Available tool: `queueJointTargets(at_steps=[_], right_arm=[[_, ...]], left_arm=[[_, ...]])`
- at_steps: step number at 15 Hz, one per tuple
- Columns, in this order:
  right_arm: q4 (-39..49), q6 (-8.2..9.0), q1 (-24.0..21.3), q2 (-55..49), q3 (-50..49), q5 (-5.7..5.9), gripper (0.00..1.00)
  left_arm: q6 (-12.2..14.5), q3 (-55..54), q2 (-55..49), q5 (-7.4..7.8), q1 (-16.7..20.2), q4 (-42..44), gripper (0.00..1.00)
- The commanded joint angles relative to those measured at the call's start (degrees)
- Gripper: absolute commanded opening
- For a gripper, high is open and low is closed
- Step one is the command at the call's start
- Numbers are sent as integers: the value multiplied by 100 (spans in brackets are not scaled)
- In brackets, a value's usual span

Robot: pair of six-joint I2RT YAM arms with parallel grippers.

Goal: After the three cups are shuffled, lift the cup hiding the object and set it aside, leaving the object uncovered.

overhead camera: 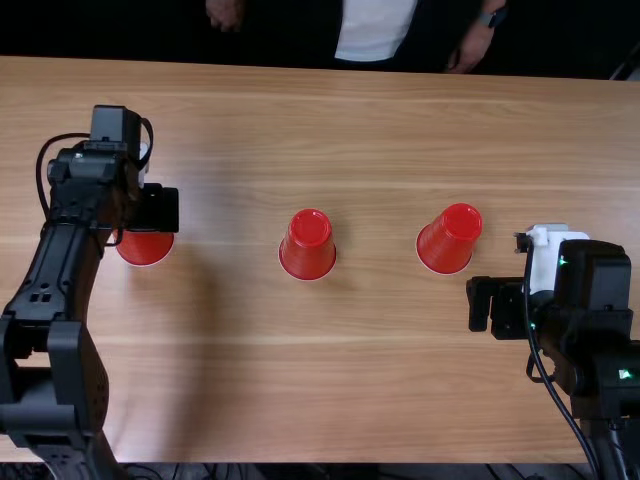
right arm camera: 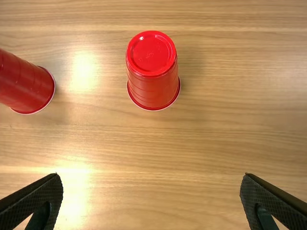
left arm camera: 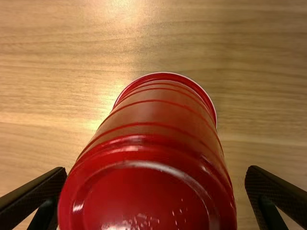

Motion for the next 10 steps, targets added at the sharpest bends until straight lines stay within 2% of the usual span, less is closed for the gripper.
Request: queueJointTargets(at_steps=[1,2,3,4,7,10], right_arm=[[8,11,33,35,5,-38,100],[8,11,24,35,-4,-38,100],[8,11,24,35,-13,-38,100],[8,11,24,27,-22,-38,100],[8,11,24,35,-48,-38,100],[-2,-10,24,35,-31,-38,100]], left_arm=[[-52,268,180,-43,-12,-17,100],[-52,268,197,-43,5,15,74],[-52,277,197,-43,5,4,55],[-52,277,197,-43,5,-38,42],[-52,268,189,-33,23,-80,24],[-52,277,118,-43,49,-91,22]])
